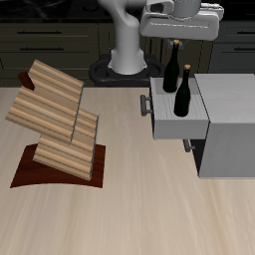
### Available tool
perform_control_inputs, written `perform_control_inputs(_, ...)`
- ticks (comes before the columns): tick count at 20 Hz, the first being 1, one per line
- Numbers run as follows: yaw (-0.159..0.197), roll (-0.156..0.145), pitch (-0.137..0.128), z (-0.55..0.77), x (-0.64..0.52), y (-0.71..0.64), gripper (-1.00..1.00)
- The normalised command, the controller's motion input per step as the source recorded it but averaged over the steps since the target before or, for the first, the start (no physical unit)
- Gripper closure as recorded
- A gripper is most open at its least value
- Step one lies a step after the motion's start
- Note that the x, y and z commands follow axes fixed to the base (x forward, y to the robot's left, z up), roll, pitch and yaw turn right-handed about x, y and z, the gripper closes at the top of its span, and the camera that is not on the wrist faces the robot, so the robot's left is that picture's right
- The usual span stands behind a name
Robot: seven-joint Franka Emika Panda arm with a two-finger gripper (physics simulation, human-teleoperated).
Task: Place the wine bottle from the table into the top drawer
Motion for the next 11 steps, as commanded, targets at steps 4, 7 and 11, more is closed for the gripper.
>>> perform_control_inputs(4, -0.013, 0.011, 0.03, -0.16, 0.0, 0.05, 1.0)
perform_control_inputs(7, -0.006, -0.004, 0.037, -0.14, 0.12, -0.01, 1.0)
perform_control_inputs(11, 0.009, -0.015, 0.03, -0.19, 0.1, -0.01, 1.0)
